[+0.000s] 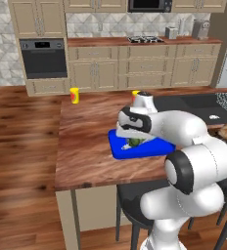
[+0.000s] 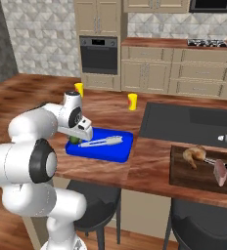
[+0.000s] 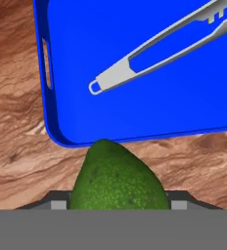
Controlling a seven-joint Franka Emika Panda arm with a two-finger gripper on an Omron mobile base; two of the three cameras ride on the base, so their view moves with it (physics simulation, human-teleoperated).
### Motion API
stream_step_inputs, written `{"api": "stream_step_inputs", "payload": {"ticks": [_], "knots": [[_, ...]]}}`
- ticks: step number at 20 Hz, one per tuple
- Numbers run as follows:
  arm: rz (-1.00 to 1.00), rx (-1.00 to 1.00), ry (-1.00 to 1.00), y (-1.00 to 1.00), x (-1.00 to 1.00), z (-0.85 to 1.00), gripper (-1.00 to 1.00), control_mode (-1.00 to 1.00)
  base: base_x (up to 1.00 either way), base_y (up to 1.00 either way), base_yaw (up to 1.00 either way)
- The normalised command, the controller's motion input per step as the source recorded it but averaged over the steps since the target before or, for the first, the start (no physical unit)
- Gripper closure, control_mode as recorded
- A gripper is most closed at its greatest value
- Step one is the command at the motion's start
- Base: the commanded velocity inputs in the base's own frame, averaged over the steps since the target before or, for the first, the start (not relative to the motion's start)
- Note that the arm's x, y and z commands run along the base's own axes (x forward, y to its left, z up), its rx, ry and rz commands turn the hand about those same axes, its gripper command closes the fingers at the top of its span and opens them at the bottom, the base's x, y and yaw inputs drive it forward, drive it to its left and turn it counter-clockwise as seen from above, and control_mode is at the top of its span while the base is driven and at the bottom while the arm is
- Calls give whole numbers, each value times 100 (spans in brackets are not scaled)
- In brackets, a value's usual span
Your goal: Gather the avocado and eggplant from the fridge and place them on a tray on the dining counter. Then gather the steak and chicken drumstick from the fridge and place them on the other tray.
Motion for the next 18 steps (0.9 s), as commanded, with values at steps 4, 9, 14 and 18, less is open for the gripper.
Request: {"api": "stream_step_inputs", "payload": {"ticks": [4,9,14,18], "knots": [[0,0,0,4,31,-14,100,-100,0,0,0],[0,0,0,1,38,-14,100,-100,0,0,0],[0,0,0,0,21,-12,100,-100,0,0,0],[0,0,0,0,18,-20,100,-100,0,0,0]]}}
